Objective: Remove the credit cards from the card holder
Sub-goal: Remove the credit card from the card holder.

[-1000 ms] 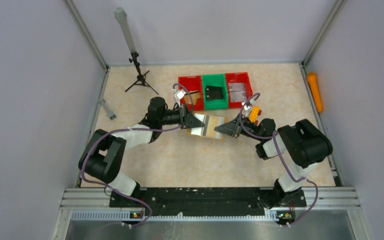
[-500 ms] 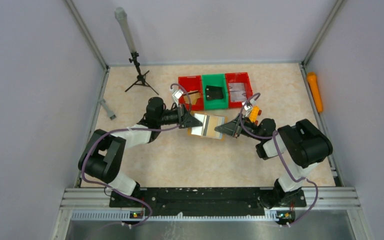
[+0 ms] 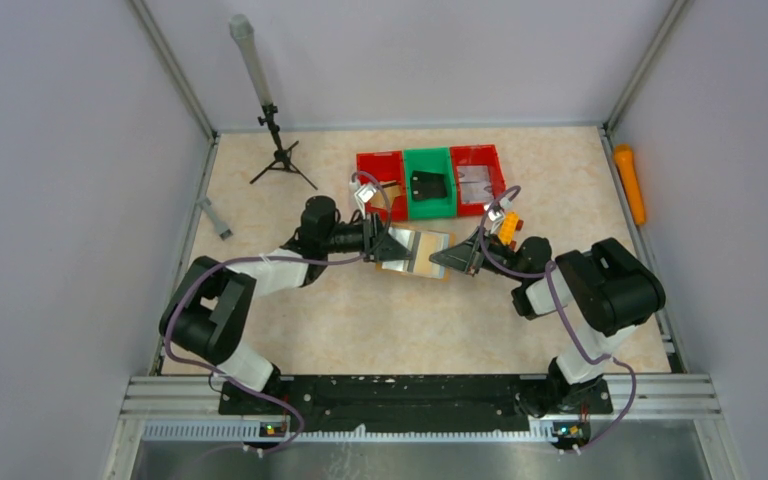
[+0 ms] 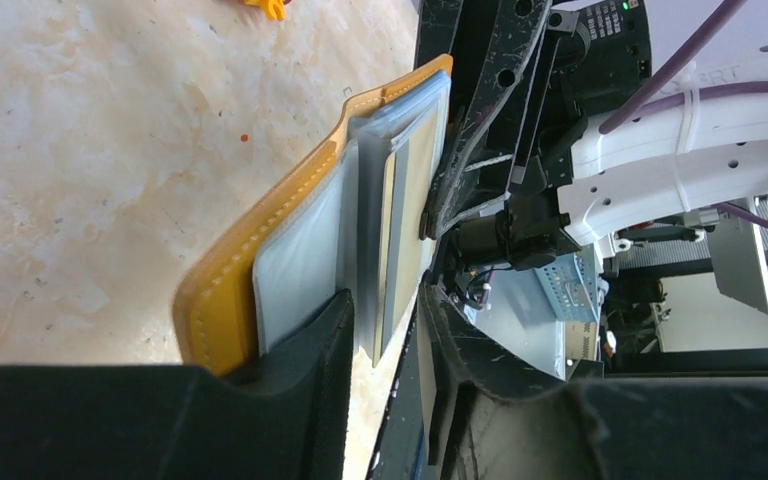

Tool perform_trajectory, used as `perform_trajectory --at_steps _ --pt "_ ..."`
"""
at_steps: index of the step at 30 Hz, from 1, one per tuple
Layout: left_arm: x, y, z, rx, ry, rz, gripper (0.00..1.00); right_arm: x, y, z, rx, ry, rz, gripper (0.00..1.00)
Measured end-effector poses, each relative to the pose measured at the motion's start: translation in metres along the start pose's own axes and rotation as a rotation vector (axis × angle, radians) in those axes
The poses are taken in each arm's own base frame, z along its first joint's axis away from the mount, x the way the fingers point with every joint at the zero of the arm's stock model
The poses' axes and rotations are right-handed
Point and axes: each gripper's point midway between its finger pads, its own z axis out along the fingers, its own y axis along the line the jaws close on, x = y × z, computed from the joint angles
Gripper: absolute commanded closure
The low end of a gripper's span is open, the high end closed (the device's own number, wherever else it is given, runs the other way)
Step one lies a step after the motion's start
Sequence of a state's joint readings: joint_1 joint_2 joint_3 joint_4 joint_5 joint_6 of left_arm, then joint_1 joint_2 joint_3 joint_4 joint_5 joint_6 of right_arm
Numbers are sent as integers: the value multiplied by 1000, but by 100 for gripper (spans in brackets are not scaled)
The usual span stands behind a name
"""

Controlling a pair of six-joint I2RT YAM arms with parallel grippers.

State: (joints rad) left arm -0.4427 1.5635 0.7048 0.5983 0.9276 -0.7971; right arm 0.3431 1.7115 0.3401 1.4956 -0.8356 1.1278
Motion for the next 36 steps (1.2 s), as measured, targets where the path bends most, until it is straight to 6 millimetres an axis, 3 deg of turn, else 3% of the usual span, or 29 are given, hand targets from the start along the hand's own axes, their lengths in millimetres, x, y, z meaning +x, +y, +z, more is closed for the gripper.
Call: perform_trajectory --at_steps 3,5,36 --pt "3 1 3 1 15 -8 90 0 0 0 0 1 0 100" --pt "4 3 5 -1 21 -13 96 0 0 0 -1 1 1 100" --pt "-5 1 -5 31 -7 -39 100 -5 4 -2 -6 -11 -4 100"
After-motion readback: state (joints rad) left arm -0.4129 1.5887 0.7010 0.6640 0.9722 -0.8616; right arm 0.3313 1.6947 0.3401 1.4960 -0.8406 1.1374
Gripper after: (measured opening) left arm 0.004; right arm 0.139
